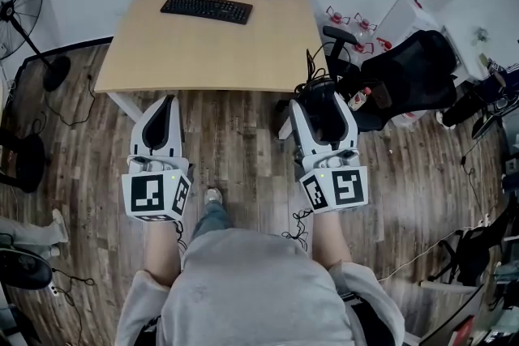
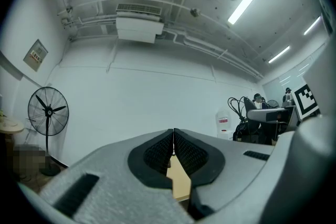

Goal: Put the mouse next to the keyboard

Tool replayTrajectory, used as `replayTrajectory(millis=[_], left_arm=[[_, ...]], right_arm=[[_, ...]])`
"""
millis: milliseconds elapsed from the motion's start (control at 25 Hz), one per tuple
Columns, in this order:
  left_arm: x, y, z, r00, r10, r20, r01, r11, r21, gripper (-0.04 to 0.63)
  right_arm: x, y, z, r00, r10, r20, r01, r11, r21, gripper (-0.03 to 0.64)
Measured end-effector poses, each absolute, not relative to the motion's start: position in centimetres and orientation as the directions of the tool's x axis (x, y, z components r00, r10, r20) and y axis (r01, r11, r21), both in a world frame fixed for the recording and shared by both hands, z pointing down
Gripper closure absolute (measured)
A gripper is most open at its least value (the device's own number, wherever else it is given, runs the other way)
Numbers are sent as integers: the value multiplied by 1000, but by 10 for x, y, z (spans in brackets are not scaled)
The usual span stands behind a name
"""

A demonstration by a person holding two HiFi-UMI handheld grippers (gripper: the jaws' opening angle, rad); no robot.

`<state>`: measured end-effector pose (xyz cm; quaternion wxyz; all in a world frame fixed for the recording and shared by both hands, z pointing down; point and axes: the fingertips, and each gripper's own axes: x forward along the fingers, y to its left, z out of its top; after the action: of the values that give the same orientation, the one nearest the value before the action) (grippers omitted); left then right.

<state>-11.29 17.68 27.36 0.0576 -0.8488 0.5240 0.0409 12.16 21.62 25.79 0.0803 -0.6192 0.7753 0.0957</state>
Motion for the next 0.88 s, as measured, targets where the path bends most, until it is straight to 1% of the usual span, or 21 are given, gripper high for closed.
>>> replayTrajectory(millis=[400,880], left_arm=[[-136,76,267,482,-866,-130,-876,-478,-62,584],[-170,-14,268,519,-846,-124,-855,-515,-66,585]], right_arm=[[103,125,256,-164,-958,-237,-986,162,31,357],[74,45,253,-114,-962,-248,-993,112,21,357]])
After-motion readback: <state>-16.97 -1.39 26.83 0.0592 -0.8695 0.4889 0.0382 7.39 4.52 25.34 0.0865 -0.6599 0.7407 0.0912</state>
